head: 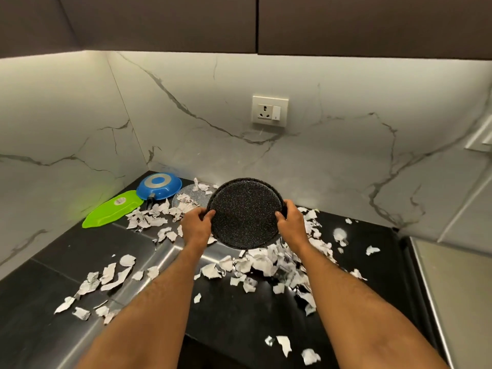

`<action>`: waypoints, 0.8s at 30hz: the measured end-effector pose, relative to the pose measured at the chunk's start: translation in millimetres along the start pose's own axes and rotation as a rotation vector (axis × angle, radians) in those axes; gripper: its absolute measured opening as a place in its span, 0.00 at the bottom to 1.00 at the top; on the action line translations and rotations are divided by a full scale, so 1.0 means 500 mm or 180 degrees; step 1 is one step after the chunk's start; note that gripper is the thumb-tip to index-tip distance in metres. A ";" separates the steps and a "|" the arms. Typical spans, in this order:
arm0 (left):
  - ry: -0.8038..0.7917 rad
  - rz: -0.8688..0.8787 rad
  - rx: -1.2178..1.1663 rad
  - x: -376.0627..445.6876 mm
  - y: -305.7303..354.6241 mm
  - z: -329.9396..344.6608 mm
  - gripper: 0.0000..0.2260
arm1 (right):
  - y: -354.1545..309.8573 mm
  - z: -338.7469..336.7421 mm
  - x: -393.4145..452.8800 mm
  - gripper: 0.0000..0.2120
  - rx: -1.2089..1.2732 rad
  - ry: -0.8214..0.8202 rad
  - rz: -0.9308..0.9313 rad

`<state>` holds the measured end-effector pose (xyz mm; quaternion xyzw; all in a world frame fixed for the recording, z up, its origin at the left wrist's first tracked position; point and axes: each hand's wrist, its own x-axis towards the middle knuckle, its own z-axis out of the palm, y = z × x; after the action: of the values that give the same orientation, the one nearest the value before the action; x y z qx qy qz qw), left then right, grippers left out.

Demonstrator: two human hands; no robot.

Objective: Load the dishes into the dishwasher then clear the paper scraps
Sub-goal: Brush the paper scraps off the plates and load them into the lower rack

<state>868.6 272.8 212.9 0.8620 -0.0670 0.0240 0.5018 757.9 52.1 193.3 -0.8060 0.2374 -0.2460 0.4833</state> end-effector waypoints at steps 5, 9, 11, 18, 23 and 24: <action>-0.0260 0.0122 -0.0074 -0.091 -0.020 -0.024 0.11 | -0.001 -0.052 -0.136 0.09 -0.0131 0.0153 0.0057; -0.0420 0.0414 -0.0050 -0.196 -0.049 -0.062 0.09 | -0.009 -0.076 -0.282 0.08 -0.0284 0.0383 0.0105; -0.0440 0.0487 -0.0020 -0.248 -0.069 -0.084 0.09 | -0.009 -0.084 -0.362 0.08 -0.0346 0.0426 0.0136; -0.0805 0.0633 -0.0056 -0.439 -0.109 -0.122 0.07 | 0.005 -0.136 -0.626 0.10 -0.0516 0.0662 0.0481; -0.1204 0.0650 -0.0049 -0.571 -0.116 -0.096 0.07 | 0.047 -0.195 -0.792 0.11 -0.0367 0.0760 0.0798; -0.1290 0.0677 -0.0042 -0.601 -0.120 -0.085 0.06 | 0.069 -0.208 -0.825 0.11 -0.0357 0.0766 0.0896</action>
<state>580.7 366.4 149.6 0.8340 -0.2570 -0.0972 0.4784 371.7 224.9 136.3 -0.7553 0.4172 -0.2569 0.4353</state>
